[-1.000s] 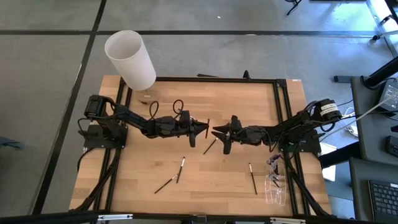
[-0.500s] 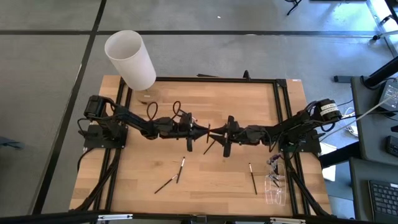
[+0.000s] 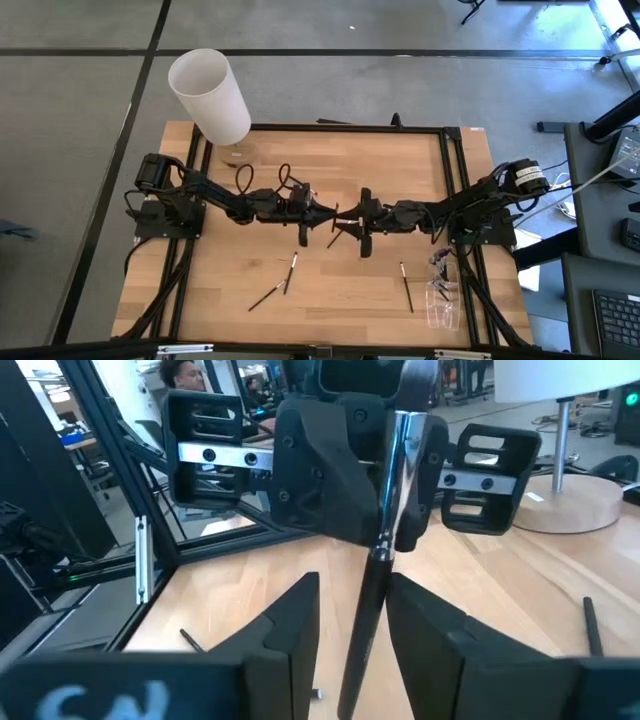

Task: Put items in baskets/containers
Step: Put the eyeshadow brush into the transparent organizer

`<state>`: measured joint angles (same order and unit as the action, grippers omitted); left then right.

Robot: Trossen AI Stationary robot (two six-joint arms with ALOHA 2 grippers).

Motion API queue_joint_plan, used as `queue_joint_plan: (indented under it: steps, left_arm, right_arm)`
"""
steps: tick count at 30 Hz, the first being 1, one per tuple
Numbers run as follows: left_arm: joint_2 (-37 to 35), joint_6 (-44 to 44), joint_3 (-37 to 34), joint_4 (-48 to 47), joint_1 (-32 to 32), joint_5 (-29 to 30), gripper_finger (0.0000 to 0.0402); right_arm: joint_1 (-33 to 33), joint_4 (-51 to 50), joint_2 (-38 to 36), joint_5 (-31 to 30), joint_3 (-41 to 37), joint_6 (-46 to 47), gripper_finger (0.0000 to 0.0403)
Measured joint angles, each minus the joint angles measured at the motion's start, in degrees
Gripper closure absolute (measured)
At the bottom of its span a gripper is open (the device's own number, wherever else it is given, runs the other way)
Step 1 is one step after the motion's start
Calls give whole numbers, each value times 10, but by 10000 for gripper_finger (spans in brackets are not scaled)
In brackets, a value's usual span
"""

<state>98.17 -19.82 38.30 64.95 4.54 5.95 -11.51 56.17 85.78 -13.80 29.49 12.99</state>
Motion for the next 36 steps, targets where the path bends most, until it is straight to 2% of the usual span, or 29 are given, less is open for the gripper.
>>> queue_joint_plan:
  steps: [5,13,22,26,36]
  left_arm:
    - [0,6,0,0,0,-10,377]
    - [0,7,0,0,0,-13,377]
    - [0,6,0,0,0,-11,375]
    - [0,5,0,0,0,-10,363]
    - [0,9,0,-31,0,-11,328]
  right_arm:
    - [0,-3,0,0,2,-2,296]
    - [0,-4,0,-1,2,1,385]
    - [0,-3,0,-9,2,5,371]
    - [0,-3,0,-11,2,1,384]
    - [0,-21,-3,-12,2,8,383]
